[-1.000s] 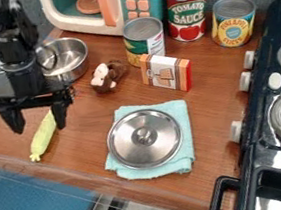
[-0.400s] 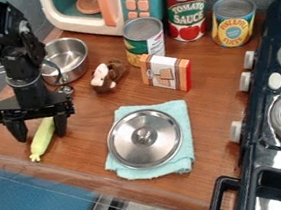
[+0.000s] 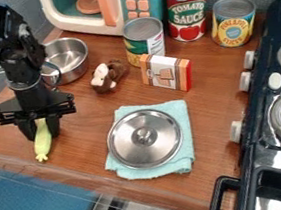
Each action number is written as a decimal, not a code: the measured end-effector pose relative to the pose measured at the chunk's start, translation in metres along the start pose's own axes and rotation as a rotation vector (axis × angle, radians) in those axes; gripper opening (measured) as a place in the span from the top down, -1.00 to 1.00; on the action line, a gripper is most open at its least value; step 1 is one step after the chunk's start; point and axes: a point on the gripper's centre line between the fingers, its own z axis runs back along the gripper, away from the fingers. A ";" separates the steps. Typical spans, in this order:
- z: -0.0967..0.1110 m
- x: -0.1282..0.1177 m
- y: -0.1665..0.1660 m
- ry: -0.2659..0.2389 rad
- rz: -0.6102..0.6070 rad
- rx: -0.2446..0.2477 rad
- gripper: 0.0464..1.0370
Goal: Drop the corn on the table.
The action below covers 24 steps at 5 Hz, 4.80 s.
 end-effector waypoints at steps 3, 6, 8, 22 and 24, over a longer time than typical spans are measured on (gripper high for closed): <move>0.062 0.009 -0.007 0.023 0.095 -0.134 0.30; 0.110 0.041 -0.015 0.395 0.298 -0.179 0.30; 0.108 0.051 -0.021 0.481 0.335 -0.197 0.30; 0.082 0.017 0.000 0.741 0.659 -0.268 0.31; 0.088 0.004 0.005 0.754 0.694 -0.289 0.31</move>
